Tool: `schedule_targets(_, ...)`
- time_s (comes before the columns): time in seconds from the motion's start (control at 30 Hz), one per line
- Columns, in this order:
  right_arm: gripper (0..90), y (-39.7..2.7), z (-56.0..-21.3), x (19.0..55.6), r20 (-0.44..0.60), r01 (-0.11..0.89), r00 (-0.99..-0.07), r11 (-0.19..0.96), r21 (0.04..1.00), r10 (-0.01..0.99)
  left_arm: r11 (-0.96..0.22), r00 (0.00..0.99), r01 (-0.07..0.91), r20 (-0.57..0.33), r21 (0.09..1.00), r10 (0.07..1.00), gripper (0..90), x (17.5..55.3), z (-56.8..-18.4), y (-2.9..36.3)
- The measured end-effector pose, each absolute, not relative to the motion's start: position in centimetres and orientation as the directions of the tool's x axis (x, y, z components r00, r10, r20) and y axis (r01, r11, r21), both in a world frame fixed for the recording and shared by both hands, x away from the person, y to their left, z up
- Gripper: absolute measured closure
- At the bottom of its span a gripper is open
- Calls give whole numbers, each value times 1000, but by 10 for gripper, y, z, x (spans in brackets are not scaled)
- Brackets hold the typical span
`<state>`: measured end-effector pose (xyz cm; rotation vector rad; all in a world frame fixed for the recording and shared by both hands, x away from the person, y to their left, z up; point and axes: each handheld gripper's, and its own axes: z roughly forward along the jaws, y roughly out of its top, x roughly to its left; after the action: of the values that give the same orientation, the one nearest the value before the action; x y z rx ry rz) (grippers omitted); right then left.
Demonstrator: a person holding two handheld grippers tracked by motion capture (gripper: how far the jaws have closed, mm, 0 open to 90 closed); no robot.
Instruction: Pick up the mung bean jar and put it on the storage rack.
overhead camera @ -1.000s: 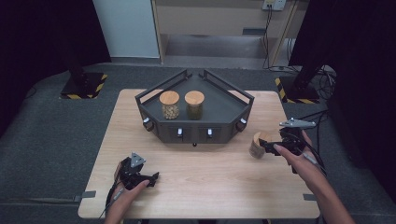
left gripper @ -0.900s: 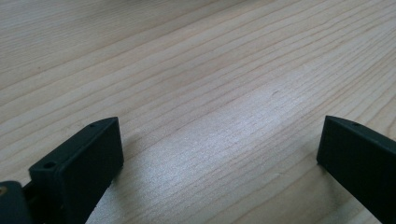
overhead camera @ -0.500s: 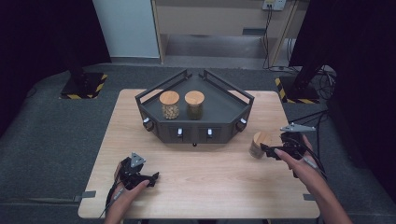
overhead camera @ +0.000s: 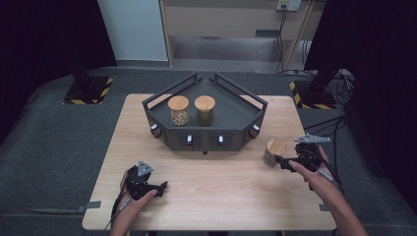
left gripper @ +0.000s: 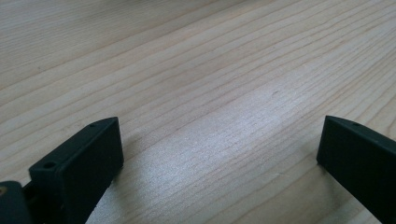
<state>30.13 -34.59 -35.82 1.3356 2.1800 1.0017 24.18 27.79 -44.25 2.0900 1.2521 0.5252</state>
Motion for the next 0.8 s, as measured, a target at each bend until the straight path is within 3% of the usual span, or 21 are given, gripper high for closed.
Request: schedule_targets(0.8, 40, -344, -378, 302, 37, 625, -463, 296, 723, 886, -343, 467, 629, 14, 697, 884, 0, 242, -443, 278)
